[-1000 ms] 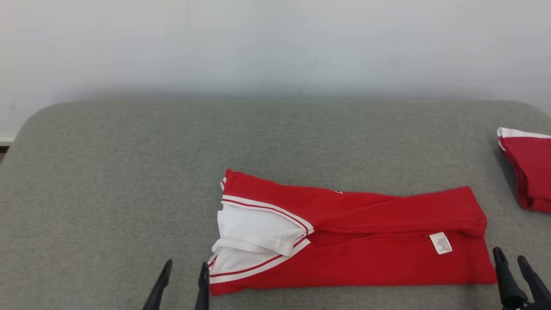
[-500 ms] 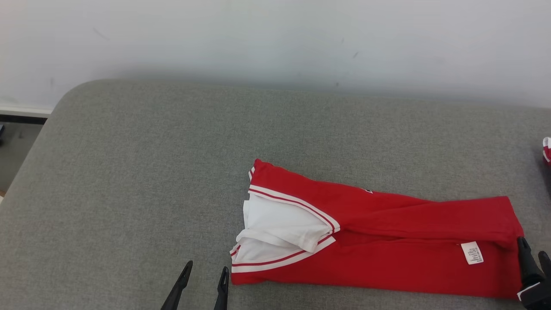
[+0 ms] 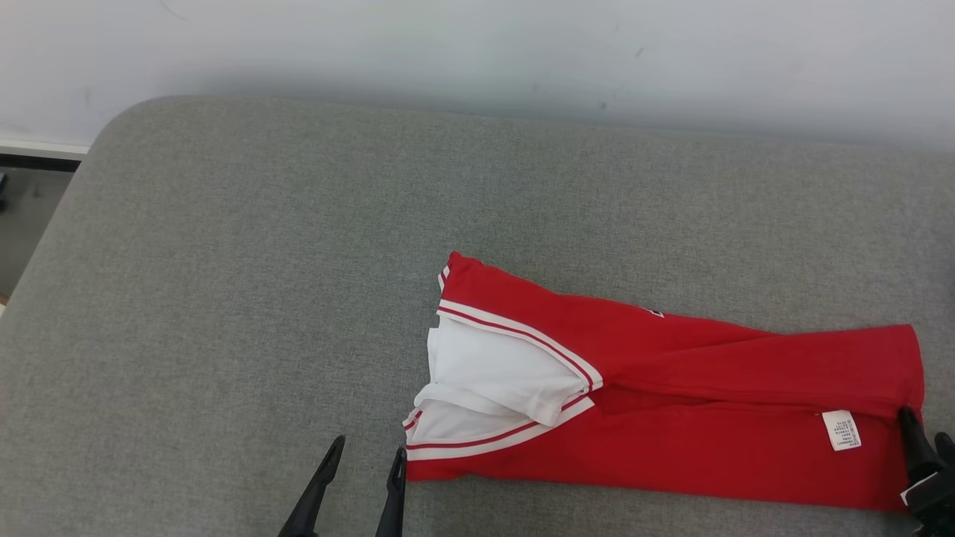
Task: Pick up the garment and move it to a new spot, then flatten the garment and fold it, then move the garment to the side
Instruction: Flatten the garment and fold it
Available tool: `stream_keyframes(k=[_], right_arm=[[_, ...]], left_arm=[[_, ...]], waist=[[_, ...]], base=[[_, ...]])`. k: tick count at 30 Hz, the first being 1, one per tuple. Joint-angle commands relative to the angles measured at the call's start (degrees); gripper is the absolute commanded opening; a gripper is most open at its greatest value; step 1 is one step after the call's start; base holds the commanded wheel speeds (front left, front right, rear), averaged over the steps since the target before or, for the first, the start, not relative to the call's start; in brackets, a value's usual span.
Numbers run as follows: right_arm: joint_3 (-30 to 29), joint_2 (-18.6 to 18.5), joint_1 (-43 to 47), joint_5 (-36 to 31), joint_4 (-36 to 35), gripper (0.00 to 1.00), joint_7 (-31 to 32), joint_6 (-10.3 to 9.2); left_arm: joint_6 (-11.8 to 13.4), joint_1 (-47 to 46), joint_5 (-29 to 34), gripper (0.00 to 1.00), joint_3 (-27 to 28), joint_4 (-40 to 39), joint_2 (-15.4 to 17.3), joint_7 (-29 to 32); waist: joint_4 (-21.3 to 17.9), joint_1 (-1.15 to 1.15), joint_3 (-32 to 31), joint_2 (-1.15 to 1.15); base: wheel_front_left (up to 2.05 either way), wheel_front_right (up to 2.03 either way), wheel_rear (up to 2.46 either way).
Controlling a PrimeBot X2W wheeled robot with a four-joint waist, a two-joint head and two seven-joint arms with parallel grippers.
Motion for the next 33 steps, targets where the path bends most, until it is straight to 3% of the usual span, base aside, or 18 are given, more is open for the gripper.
stream_keyframes(k=[1, 4, 5, 7, 9, 26, 33], right_arm=[[1.0, 1.1, 0.7, -0.6, 1.4, 0.91, 1.2, -0.15], [1.9, 1.5, 1.5, -1.6, 1.9, 0.84, 0.9, -0.17], [2.2, 1.8, 1.9, -1.7, 1.7, 0.72, 0.8, -0.16], [2.7, 2.2, 2.5, -1.6, 1.2, 0.27, 0.5, -0.16], [3.2, 1.9, 2.7, -1.8, 0.5, 0.0, -0.3, -0.16], [3.0, -8.8, -0.6, -1.2, -5.6, 0.0, -3.5, -0.16], [4.5, -8.1, 0.1, -0.6, -14.9, 0.0, -1.9, -0.15]], left_arm=[[-0.5, -0.8, 0.4, 1.0, 0.4, 0.1, -0.5, -0.2], [-1.3, -1.0, 1.1, 1.0, 1.1, 0.3, -1.1, -0.2], [-1.5, -1.0, 1.3, 1.0, 1.4, 0.2, -1.4, -0.2], [-1.9, -1.0, 1.5, 1.0, 2.0, 0.2, -1.8, -0.2], [-2.4, -0.9, 1.8, 1.0, 2.5, 0.4, -2.2, -0.2], [-5.3, -0.6, 4.1, 1.0, 5.4, 1.0, -3.8, -0.2], [-6.0, -0.4, 4.7, 1.0, 6.1, 1.5, -4.5, -0.2]], waist=[[-0.2, 0.0, 0.4, 0.0], [-0.3, 0.0, 0.7, 0.0], [-0.4, 0.0, 0.8, 0.0], [-0.5, 0.0, 0.9, 0.0], [-0.7, 0.0, 1.0, 0.0], [-3.0, 0.0, 0.8, 0.0], [-4.0, 0.0, 0.7, 0.0]], base=[[0.0, 0.0, 0.0], [0.0, 0.0, 0.0], [0.0, 0.0, 0.0], [0.0, 0.0, 0.0], [0.0, 0.0, 0.0], [0.0, 0.0, 0.0], [0.0, 0.0, 0.0]])
